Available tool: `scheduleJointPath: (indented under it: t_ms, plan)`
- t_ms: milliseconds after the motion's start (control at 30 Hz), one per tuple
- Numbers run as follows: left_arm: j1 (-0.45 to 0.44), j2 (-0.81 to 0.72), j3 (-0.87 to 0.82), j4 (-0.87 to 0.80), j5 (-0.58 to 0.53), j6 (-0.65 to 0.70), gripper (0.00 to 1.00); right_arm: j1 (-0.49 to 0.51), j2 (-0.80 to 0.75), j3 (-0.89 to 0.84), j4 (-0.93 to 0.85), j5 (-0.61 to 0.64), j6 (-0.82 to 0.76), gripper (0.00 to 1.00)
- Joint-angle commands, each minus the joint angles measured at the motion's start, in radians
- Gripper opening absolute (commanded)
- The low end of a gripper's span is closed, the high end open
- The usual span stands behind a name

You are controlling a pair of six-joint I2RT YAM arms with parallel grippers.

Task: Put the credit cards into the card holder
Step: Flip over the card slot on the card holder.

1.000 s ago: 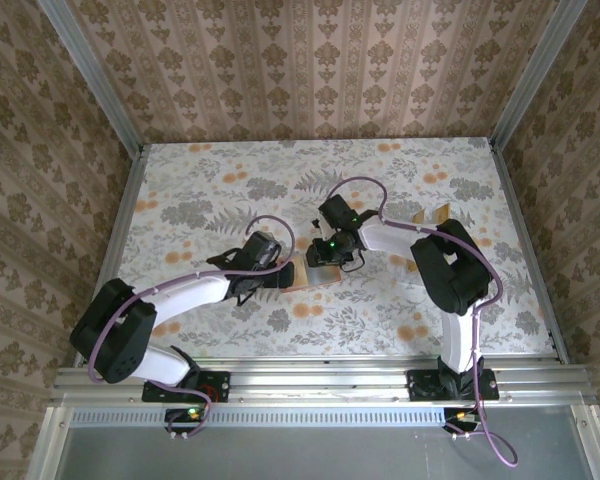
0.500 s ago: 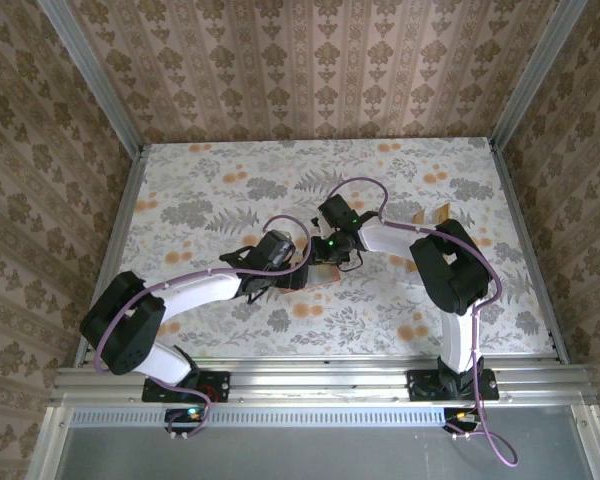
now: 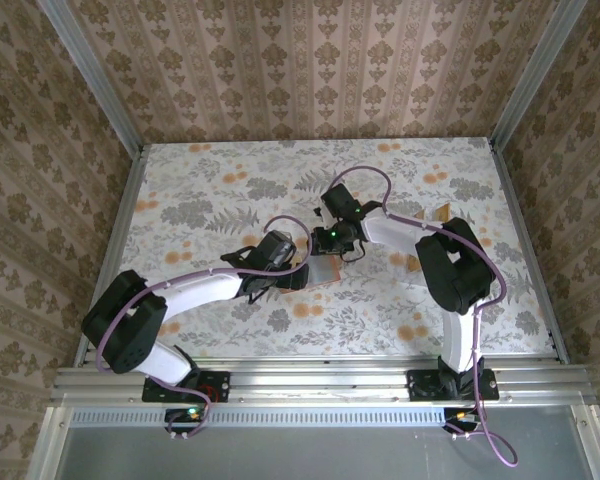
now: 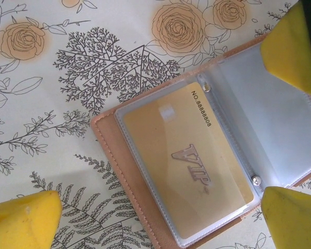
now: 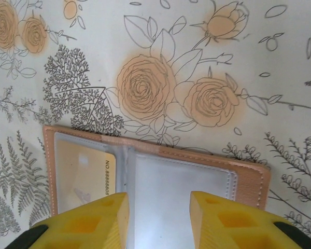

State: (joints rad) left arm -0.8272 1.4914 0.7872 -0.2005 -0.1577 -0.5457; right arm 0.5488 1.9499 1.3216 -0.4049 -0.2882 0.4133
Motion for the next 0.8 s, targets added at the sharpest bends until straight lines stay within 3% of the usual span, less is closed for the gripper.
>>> scheduleJointPath:
  t_ms: [0,767]
  plan:
    - [-0.003,0.013,0.013,0.006,-0.016,0.016,1.00,0.000,-0.001,0.022,-0.057,0.046,-0.036,0.36]
    - [-0.010,0.060,0.044,0.016,-0.009,0.042,1.00,0.037,0.068,-0.009,0.001,-0.002,0.006,0.36]
